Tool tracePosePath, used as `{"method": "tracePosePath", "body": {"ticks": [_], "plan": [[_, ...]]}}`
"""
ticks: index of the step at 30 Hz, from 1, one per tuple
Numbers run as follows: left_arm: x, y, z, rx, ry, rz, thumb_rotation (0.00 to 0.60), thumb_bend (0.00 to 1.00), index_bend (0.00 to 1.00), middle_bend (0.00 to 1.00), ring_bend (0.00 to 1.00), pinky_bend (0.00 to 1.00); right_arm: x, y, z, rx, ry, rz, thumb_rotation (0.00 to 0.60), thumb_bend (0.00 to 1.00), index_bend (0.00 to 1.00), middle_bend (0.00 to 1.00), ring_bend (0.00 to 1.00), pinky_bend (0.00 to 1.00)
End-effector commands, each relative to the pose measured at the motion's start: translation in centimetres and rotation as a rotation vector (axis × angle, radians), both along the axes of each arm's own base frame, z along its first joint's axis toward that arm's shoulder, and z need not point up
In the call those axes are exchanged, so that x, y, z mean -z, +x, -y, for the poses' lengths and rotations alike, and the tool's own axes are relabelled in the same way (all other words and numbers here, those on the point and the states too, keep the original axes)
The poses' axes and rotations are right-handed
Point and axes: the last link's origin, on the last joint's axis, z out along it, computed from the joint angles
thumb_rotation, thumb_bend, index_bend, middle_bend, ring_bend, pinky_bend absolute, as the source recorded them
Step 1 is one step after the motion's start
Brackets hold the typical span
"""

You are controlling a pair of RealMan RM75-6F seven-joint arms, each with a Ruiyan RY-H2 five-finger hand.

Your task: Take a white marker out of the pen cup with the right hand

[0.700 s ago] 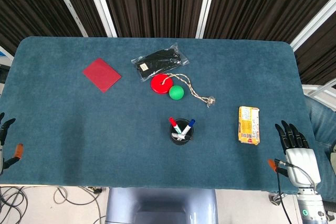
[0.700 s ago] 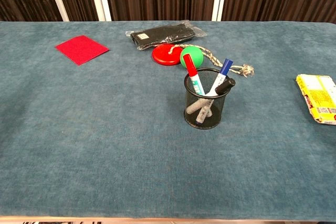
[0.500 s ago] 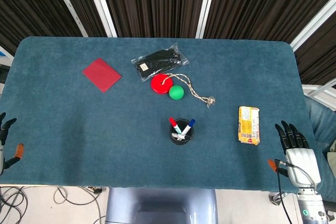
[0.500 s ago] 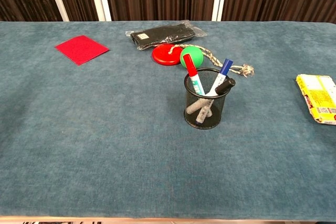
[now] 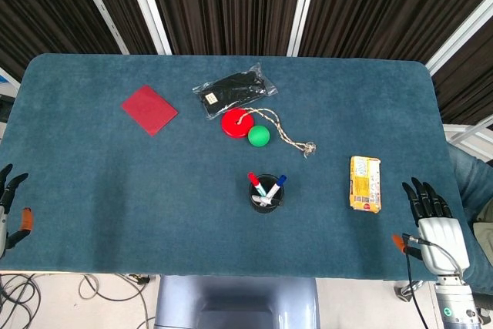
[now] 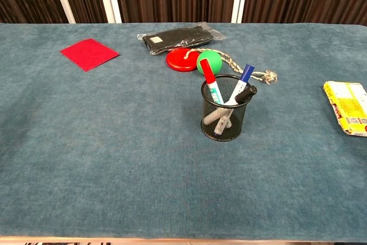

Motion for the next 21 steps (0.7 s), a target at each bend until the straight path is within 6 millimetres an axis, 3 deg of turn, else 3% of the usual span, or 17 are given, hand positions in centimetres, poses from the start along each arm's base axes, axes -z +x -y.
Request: {"method": "tracePosePath", "body": {"ticks": [1,12,21], "plan": [[0.0,-0.1,0.0,-0.003,-0.002,-0.002,0.600,0.55,0.15,0.00,0.00,0.02,0.0,-0.1,0.0,0.005,0.003,-0.001,0.600,0.25,0.00,0.00,0.00,0.17],[0.2,-0.1,0.0,-0.004,-0.003,0.001,0.600,0.54,0.15,0.00,0.00,0.02,0.2,0.4,0.5,-0.023,0.100,0.200,0.600,0.24,0.05,0.00,0.01,0.17],[0.3,-0.2,0.1,-0.018,-0.003,-0.001,0.600,0.54,0.15,0.00,0.00,0.02,0.8,2.2,3.9,-0.065,0.187,0.252,0.600,0.24,0.10,0.00,0.01,0.17]]}}
